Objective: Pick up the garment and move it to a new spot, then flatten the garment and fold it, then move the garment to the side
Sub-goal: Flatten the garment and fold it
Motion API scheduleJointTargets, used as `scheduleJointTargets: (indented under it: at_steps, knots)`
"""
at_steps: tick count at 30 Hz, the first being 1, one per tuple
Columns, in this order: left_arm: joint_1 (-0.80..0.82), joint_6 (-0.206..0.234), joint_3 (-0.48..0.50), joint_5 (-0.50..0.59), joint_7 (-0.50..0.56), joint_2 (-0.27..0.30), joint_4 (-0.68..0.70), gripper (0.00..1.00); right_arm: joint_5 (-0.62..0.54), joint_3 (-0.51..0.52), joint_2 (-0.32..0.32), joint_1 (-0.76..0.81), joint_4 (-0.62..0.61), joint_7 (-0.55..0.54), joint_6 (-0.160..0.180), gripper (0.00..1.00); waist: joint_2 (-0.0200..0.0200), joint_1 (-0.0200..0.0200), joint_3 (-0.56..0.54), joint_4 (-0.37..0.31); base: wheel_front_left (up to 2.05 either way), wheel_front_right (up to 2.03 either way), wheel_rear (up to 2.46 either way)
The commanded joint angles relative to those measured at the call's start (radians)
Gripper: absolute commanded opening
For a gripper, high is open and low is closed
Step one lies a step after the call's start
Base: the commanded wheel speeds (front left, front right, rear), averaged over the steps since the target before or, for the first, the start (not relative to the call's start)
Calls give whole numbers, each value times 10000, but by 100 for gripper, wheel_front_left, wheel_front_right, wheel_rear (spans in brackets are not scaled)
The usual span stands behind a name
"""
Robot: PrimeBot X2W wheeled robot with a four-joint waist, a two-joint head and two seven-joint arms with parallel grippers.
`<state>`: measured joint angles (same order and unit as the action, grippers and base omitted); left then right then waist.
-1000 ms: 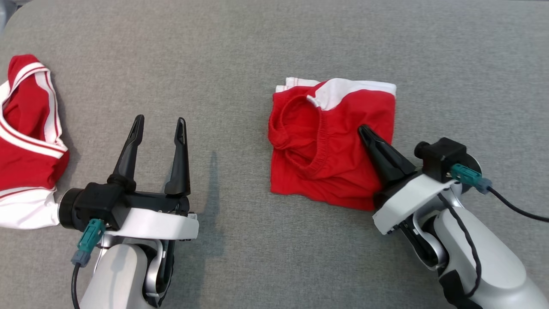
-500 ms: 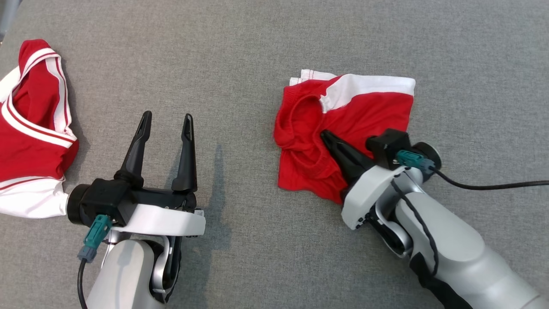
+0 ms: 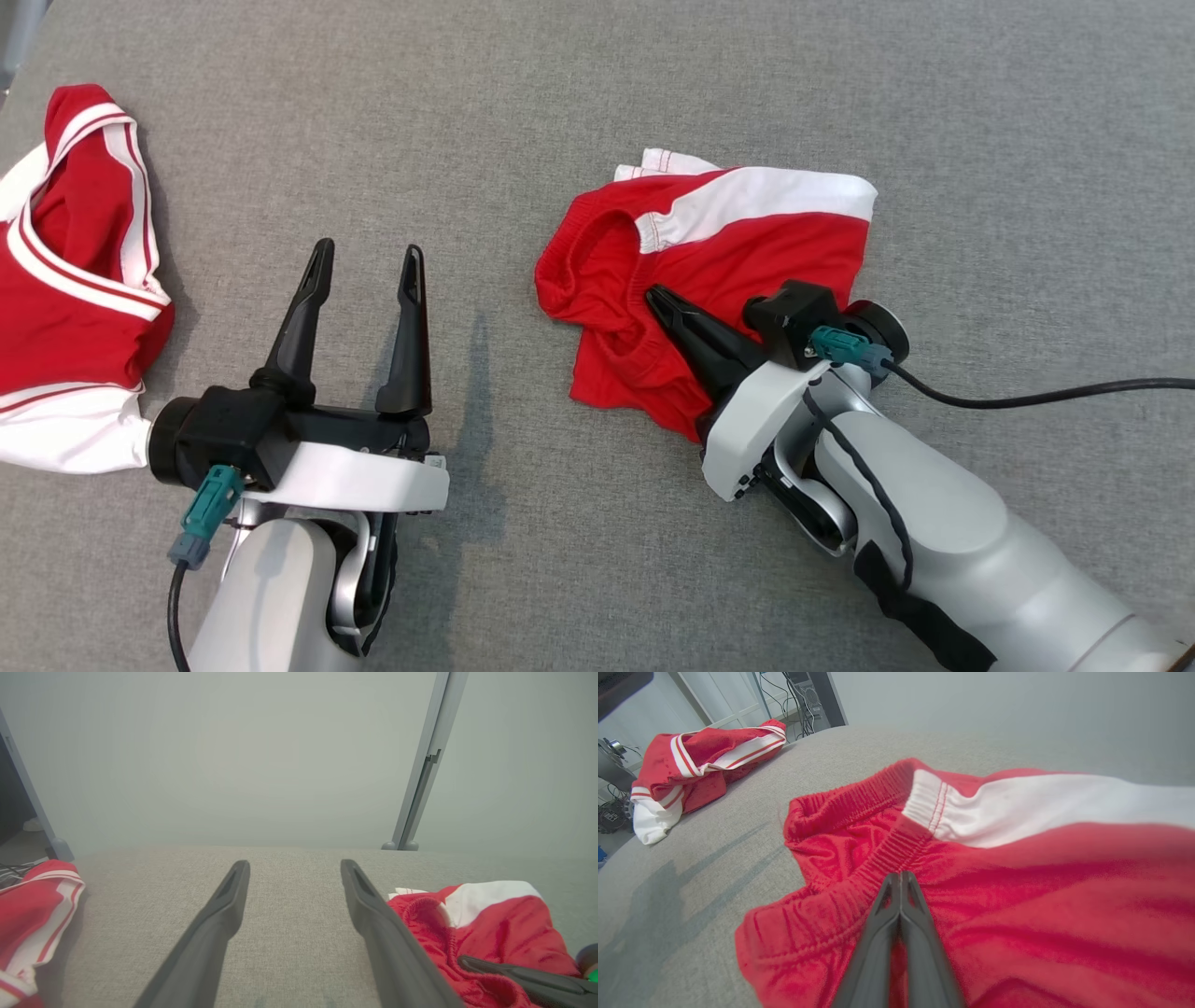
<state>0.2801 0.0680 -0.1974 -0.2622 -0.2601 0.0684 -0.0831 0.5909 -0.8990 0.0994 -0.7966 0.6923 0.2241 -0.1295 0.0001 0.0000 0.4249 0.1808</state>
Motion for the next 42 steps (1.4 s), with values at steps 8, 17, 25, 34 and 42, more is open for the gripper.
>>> scheduleJointTargets:
  at_steps: [8,17,25,34,42]
  knots:
    - [-126,-84,304,160,-44,109,-132,100,-14,1164,668,950,-1831,417,-20,0,-1,0,-394,-516,0,0,0]
    - [-297,44,523,222,-45,332,-130,100,-1039,4518,1248,3184,-4824,415,-17,66,-1,0,-856,-1172,0,0,0]
    - [-543,142,551,269,69,560,-13,100,-1951,7070,990,4727,-6328,-62,-14,100,-1,0,-1271,-1560,0,0,0]
    - [-994,235,577,178,227,706,142,100,-2420,8321,728,5946,-7085,-671,-14,100,-1,0,-1792,-1797,0,0,0]
    - [-1625,396,579,97,367,788,382,100,-2568,8704,476,6845,-7358,-1000,-14,100,-1,0,-2308,-1903,0,0,0]
